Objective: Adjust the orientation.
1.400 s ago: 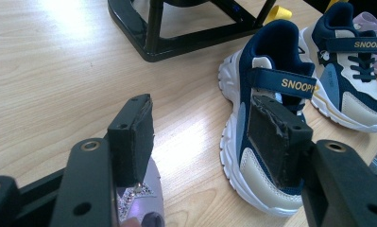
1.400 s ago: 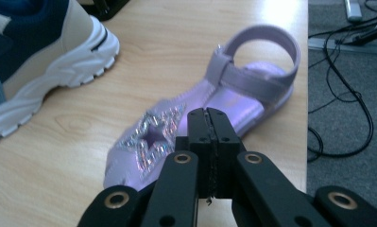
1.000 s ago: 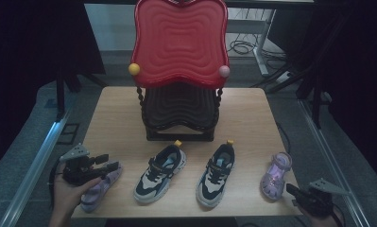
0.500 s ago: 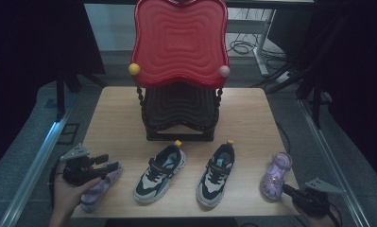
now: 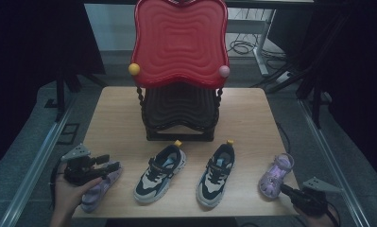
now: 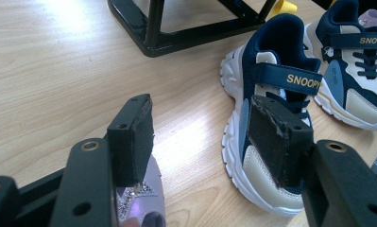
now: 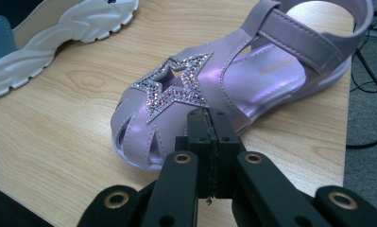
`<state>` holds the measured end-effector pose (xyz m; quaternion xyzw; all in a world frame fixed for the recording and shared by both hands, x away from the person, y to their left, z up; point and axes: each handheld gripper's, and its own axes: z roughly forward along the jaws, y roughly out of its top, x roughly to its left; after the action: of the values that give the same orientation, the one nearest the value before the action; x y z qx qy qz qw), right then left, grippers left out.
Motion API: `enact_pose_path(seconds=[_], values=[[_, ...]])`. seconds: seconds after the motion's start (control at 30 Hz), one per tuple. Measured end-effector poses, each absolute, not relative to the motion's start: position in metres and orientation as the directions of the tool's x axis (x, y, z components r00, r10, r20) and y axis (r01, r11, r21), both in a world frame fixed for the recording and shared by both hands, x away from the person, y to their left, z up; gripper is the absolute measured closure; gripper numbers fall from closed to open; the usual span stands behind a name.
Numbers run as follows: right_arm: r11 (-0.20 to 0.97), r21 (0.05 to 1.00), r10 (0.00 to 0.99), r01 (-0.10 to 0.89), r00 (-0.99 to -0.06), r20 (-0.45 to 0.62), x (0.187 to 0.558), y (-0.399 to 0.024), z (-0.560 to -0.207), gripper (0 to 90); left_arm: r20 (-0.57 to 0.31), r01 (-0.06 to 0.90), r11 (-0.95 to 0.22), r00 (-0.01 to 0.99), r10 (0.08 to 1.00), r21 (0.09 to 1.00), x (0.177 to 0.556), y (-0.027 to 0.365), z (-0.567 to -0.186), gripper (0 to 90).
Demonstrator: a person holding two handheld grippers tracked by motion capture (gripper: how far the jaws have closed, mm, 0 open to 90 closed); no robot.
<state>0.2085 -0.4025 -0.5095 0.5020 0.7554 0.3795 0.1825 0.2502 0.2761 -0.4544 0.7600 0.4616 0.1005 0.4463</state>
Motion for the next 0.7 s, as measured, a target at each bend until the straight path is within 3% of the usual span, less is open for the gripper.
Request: enact_pose_path(seconds=[0.7], values=[[0.252,0.755,0.861,0.605,-0.497,0.111,0.216,-0.383,-0.511,89.5,-0.263,0.617,-0.167,0.544,0.797,0.769,0.251,0.28,-0.455,40.9]])
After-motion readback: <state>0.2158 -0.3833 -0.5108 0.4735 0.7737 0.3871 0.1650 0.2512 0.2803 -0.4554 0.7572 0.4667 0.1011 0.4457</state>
